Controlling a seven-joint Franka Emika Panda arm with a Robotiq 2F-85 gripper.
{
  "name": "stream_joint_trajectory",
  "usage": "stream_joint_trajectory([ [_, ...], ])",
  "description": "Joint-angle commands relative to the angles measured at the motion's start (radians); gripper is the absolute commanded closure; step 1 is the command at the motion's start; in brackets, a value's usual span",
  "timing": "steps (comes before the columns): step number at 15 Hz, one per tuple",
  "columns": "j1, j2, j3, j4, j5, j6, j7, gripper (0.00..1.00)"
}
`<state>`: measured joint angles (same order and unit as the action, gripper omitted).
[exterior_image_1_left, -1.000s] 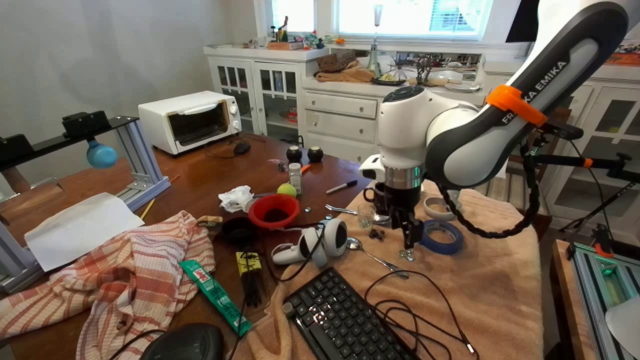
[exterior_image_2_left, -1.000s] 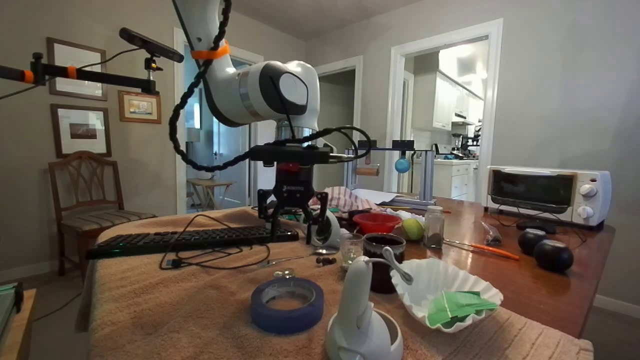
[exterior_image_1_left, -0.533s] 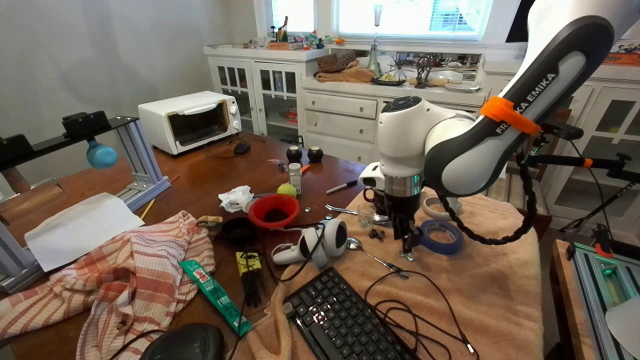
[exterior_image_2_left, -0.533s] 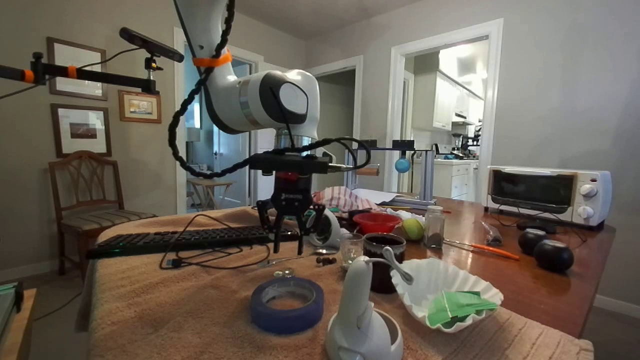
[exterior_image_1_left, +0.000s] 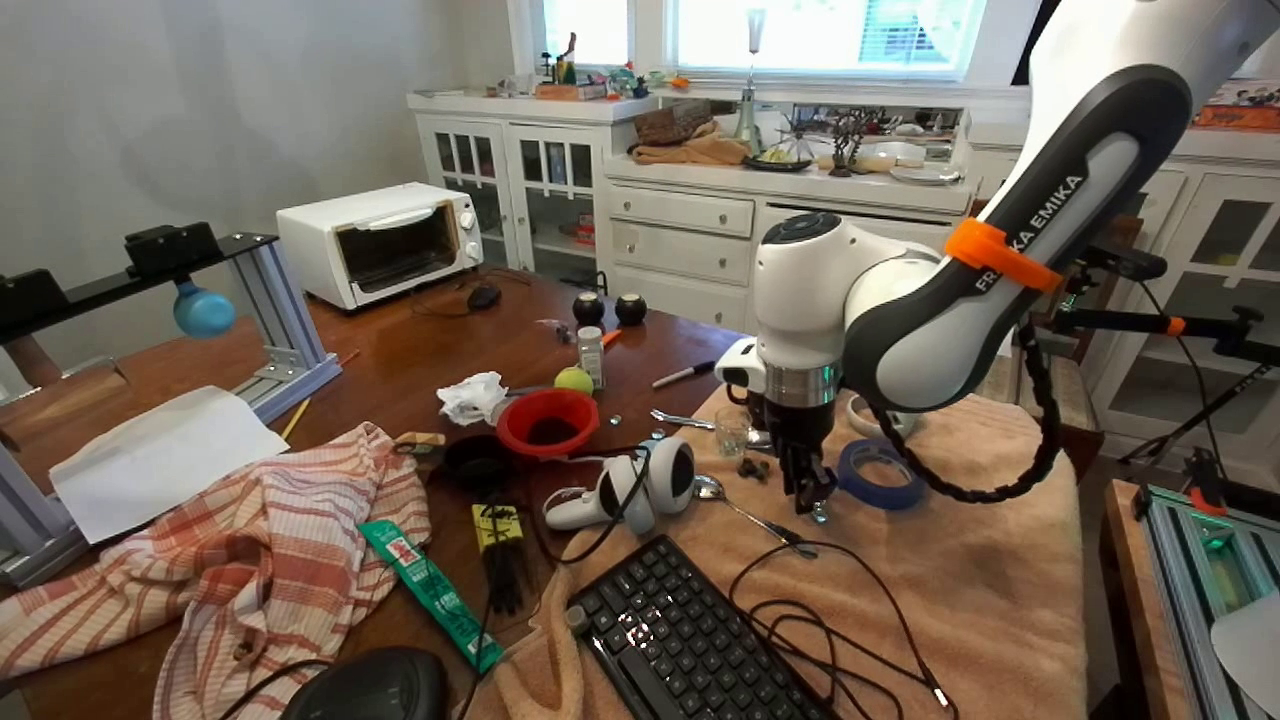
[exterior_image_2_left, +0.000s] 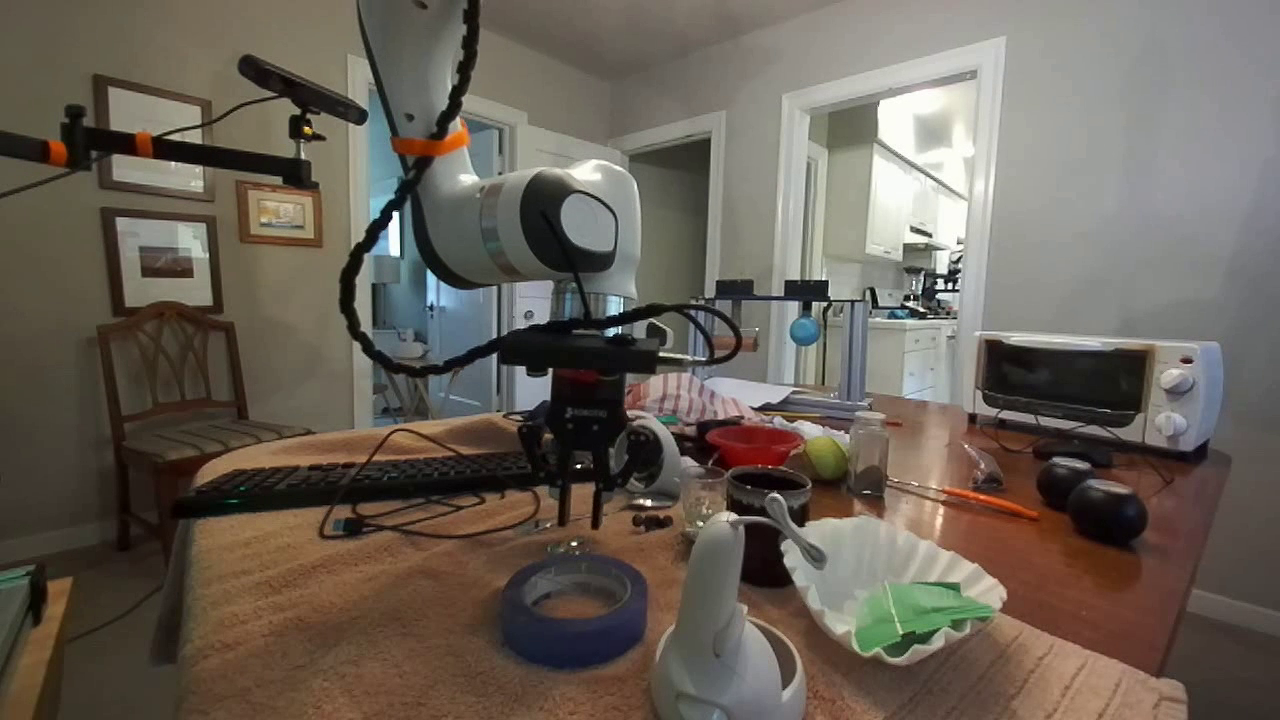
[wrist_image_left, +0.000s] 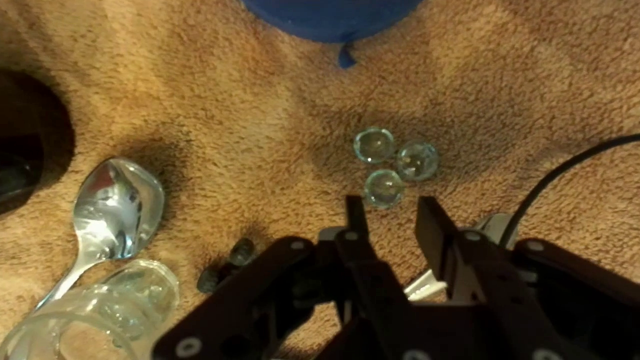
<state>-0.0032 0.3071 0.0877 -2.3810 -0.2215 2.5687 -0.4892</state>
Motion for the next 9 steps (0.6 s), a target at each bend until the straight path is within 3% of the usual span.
stream_joint_trajectory([
  [1, 0.004, 0.029, -0.011, 0.01, -0.021, 0.026, 0.025, 0.6],
  [4, 0.004, 0.031, -0.017, 0.008, -0.027, 0.023, 0.029, 0.6],
  [9, 0.005, 0.031, -0.025, 0.006, -0.032, 0.021, 0.034, 0.71],
])
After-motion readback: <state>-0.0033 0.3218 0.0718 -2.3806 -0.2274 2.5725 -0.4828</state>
